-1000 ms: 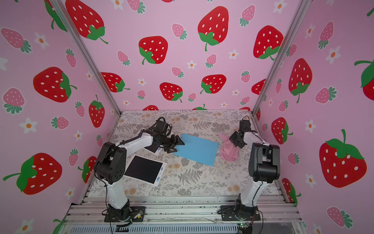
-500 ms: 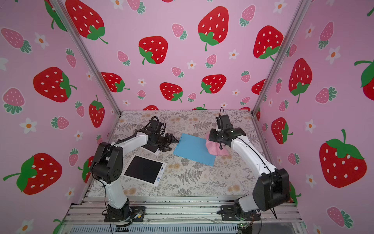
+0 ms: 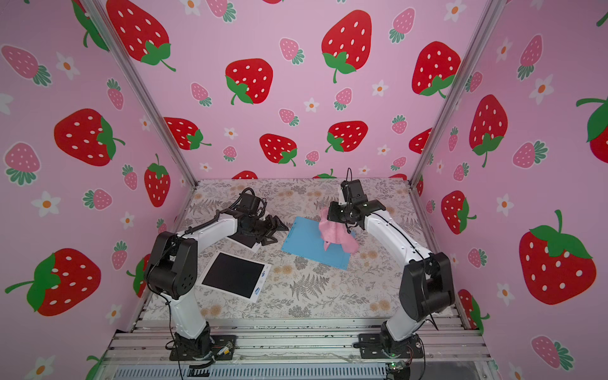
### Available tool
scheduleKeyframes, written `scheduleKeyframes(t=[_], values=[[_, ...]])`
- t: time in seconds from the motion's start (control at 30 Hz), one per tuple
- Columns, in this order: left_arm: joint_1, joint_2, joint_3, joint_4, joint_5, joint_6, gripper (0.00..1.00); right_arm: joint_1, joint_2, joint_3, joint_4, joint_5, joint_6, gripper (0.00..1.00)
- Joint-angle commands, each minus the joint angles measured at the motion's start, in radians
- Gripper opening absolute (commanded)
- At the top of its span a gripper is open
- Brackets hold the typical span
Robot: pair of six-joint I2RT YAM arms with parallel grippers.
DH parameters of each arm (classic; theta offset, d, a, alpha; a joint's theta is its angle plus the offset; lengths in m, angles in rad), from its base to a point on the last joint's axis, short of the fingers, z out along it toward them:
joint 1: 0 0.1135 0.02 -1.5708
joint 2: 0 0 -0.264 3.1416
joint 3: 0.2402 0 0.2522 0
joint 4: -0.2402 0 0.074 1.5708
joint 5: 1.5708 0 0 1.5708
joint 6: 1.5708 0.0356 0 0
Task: Wipe the drawing tablet
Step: Wipe the dirt from the drawing tablet.
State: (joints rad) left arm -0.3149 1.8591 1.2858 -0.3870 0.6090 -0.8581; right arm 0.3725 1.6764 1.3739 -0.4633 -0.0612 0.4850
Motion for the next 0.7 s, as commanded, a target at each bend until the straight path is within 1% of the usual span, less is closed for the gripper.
scheduleKeyframes(t=[0.0,0.1,0.23,0.33,0.37,0.5,0.53,0.57,0.6,0.63,0.67], values=[[0.002,-0.034,-0.021,-0.005,0.000,0.009,0.73,-0.054,0.074,0.007,0.063,-0.041,-0.015,0.00],[0.004,-0.040,-0.041,0.008,0.001,0.001,0.73,-0.048,0.106,-0.036,0.122,-0.034,-0.081,0.00],[0.006,-0.040,-0.042,0.004,0.000,0.005,0.73,-0.032,0.079,-0.142,0.273,0.055,-0.147,0.00],[0.005,-0.033,-0.036,-0.001,-0.001,0.010,0.73,-0.023,0.075,-0.193,0.366,0.113,-0.176,0.07],[0.005,-0.030,-0.034,-0.004,-0.002,0.011,0.73,-0.019,0.084,-0.203,0.389,0.123,-0.182,0.11],[0.005,-0.020,-0.027,-0.009,-0.004,0.014,0.73,0.022,0.149,-0.178,0.397,0.177,-0.183,0.39],[0.007,-0.018,-0.025,-0.012,-0.005,0.015,0.73,0.031,0.163,-0.171,0.400,0.193,-0.173,0.45],[0.007,-0.016,-0.022,-0.015,-0.008,0.017,0.73,0.035,0.179,-0.166,0.408,0.204,-0.155,0.49],[0.010,-0.012,-0.019,-0.016,-0.008,0.018,0.73,0.036,0.190,-0.163,0.418,0.215,-0.132,0.51],[0.014,-0.008,-0.015,-0.018,-0.009,0.019,0.73,0.038,0.202,-0.161,0.424,0.224,-0.110,0.56],[0.017,-0.002,-0.009,-0.020,-0.009,0.020,0.73,0.038,0.215,-0.159,0.433,0.232,-0.087,0.59]])
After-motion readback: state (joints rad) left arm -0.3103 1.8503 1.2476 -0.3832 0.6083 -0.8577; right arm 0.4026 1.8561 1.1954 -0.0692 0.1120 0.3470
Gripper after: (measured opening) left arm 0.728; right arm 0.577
